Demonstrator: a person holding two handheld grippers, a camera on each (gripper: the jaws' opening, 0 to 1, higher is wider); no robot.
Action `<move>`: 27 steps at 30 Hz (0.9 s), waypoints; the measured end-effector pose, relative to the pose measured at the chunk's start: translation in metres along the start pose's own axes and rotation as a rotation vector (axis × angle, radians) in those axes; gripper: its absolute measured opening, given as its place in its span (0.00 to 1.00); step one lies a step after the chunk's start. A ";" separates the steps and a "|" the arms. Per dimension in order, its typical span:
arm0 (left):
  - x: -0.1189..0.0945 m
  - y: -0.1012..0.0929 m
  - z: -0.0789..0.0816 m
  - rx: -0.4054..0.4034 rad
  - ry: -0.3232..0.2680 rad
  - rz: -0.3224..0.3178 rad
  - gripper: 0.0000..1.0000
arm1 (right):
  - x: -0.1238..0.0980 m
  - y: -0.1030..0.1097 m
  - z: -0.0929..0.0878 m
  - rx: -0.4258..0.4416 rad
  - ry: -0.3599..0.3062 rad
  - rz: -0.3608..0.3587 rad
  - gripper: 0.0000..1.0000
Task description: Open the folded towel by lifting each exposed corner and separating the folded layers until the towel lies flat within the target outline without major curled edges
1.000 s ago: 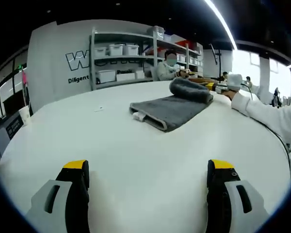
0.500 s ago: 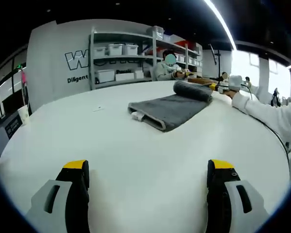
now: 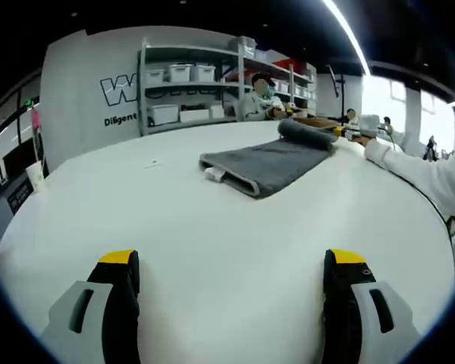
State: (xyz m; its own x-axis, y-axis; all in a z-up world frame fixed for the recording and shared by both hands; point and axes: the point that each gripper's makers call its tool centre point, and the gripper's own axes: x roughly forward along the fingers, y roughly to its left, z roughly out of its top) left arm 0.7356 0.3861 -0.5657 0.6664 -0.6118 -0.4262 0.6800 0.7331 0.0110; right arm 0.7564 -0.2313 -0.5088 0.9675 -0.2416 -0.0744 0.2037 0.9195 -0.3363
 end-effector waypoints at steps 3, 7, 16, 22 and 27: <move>0.000 -0.001 0.000 0.000 -0.002 -0.002 1.00 | -0.002 -0.014 -0.006 0.016 0.009 -0.026 0.00; -0.002 -0.003 0.004 0.010 -0.018 -0.007 1.00 | -0.001 -0.033 -0.013 0.031 0.017 -0.052 0.00; -0.004 -0.003 0.011 0.028 -0.056 0.002 1.00 | 0.002 -0.074 -0.030 0.117 0.021 -0.108 0.00; -0.003 -0.004 0.009 0.032 -0.058 0.002 1.00 | 0.004 -0.099 -0.041 0.150 0.025 -0.141 0.00; -0.002 -0.005 0.009 0.062 -0.065 0.015 1.00 | 0.008 -0.111 -0.045 0.152 0.025 -0.145 0.00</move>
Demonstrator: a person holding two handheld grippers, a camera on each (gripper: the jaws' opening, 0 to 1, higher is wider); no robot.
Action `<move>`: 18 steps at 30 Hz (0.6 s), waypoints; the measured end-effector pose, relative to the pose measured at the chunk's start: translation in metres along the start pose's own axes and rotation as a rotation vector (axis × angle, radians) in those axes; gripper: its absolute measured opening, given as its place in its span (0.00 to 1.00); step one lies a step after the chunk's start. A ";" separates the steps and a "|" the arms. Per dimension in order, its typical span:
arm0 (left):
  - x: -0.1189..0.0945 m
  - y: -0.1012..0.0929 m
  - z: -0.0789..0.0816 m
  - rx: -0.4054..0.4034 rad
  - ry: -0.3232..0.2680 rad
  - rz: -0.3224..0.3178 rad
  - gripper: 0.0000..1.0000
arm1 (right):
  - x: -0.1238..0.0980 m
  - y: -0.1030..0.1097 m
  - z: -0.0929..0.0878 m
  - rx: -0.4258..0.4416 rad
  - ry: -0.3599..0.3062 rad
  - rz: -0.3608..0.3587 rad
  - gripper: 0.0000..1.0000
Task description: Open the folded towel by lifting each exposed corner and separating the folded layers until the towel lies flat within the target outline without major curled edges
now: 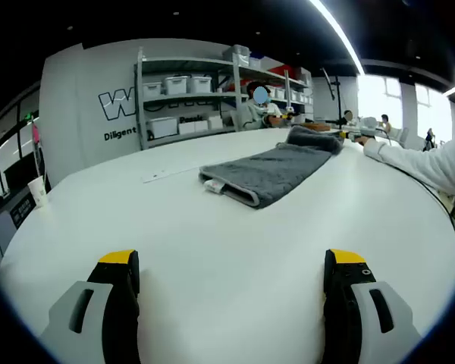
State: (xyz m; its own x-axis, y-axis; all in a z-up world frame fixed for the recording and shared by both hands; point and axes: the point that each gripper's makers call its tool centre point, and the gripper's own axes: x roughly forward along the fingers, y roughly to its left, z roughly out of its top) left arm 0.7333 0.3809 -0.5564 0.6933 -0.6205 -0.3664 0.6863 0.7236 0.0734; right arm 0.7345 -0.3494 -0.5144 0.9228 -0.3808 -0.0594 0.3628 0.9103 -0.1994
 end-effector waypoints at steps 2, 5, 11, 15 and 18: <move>0.000 0.001 0.001 0.011 -0.005 0.010 1.00 | 0.002 -0.007 -0.001 -0.003 0.000 -0.007 0.00; 0.000 0.004 0.002 0.007 -0.016 0.018 1.00 | 0.006 -0.016 -0.003 0.004 0.000 -0.011 0.00; -0.001 0.010 0.001 -0.004 -0.023 0.038 1.00 | 0.011 -0.027 -0.005 0.039 -0.012 -0.003 0.00; -0.001 0.013 -0.002 -0.006 -0.016 0.056 1.00 | 0.014 -0.033 -0.006 0.038 -0.011 -0.007 0.00; -0.001 0.015 -0.003 -0.007 -0.015 0.061 1.00 | 0.015 -0.038 -0.008 0.039 -0.008 -0.014 0.00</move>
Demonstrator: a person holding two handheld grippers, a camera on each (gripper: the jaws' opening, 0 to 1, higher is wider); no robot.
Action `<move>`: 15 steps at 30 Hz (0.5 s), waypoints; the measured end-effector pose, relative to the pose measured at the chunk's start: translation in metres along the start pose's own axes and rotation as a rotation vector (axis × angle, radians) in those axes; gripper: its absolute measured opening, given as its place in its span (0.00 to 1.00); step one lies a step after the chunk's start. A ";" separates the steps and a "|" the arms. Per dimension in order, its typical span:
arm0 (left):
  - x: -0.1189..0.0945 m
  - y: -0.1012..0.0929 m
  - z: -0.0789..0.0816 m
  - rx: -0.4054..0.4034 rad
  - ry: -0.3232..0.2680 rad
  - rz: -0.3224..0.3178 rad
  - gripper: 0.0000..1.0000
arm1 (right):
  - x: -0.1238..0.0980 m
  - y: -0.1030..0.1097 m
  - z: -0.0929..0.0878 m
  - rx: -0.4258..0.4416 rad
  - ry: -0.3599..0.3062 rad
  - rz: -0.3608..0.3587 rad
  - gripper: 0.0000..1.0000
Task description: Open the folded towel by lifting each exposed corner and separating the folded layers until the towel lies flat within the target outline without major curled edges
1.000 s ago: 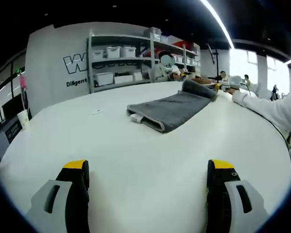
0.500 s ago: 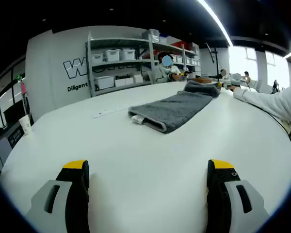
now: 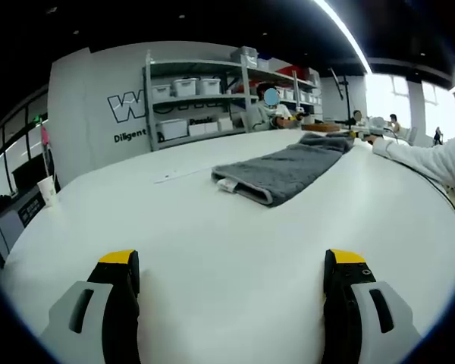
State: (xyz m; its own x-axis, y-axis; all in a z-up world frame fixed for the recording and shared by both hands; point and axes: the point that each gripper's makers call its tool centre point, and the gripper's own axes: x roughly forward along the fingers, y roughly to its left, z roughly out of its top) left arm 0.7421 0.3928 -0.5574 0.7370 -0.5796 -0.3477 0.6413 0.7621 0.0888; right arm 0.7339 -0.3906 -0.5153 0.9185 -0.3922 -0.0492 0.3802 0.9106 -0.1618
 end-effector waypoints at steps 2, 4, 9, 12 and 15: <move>0.000 0.002 0.000 0.002 -0.001 0.005 1.00 | 0.000 -0.004 -0.001 0.004 0.004 -0.010 0.00; 0.000 0.002 0.000 0.001 -0.001 0.010 1.00 | 0.000 -0.011 -0.005 0.005 0.020 -0.038 0.00; -0.001 0.007 0.000 0.002 -0.005 0.025 1.00 | -0.001 -0.022 -0.008 0.007 0.033 -0.072 0.00; -0.001 0.007 0.002 0.001 -0.012 0.027 1.00 | 0.001 -0.025 -0.009 -0.001 0.038 -0.080 0.00; -0.001 0.008 0.001 0.002 -0.010 0.029 1.00 | 0.001 -0.028 -0.010 -0.009 0.044 -0.085 0.00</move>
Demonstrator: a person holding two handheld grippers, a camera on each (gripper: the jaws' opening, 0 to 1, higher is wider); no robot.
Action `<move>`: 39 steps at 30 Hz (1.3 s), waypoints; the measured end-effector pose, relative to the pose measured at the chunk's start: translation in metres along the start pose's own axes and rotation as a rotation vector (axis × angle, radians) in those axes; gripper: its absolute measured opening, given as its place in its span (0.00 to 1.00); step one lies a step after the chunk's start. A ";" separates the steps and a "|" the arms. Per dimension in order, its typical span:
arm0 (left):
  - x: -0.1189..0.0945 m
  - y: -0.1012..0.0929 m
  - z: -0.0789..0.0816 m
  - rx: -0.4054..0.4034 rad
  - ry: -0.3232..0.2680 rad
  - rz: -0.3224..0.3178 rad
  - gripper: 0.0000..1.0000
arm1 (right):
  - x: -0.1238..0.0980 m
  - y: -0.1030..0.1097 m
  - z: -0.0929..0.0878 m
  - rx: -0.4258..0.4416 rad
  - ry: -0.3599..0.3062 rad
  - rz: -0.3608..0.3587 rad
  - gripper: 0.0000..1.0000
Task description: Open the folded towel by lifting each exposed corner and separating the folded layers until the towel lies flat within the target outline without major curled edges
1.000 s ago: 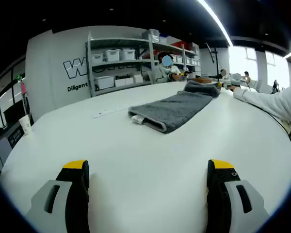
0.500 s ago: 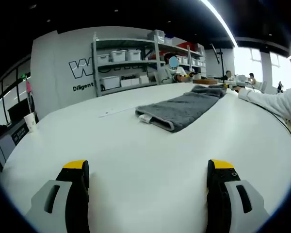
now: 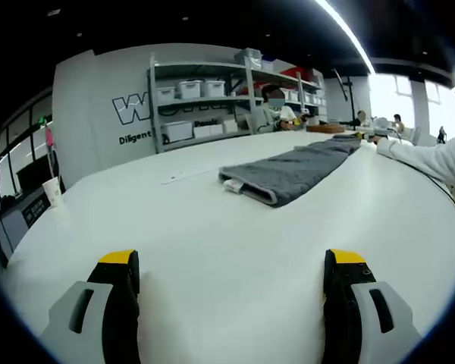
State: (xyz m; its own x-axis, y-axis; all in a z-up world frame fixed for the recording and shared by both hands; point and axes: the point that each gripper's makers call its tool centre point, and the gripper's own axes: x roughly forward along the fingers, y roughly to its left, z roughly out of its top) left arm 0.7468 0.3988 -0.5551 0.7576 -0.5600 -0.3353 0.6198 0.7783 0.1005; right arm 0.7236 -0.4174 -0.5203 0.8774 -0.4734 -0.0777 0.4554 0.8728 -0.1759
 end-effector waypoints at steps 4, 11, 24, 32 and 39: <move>0.000 0.000 0.000 0.000 0.000 0.001 1.00 | 0.004 -0.005 -0.003 -0.007 0.012 -0.005 0.00; -0.001 0.000 0.002 -0.001 -0.007 0.001 1.00 | 0.007 -0.013 -0.007 0.046 0.026 -0.018 0.03; -0.002 -0.003 0.004 -0.015 -0.018 -0.019 1.00 | -0.014 0.010 -0.001 0.083 -0.004 0.076 0.46; -0.003 -0.010 0.007 -0.023 -0.025 -0.049 1.00 | -0.048 0.050 -0.005 0.004 0.024 0.207 0.68; -0.003 -0.019 0.007 -0.015 -0.022 -0.076 1.00 | -0.090 0.074 -0.007 0.012 0.026 0.301 0.84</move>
State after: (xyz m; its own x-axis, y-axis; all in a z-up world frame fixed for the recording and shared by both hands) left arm 0.7339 0.3841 -0.5497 0.7128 -0.6237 -0.3209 0.6728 0.7373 0.0614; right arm 0.6777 -0.3109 -0.5334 0.9691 -0.1957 -0.1500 0.1770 0.9756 -0.1296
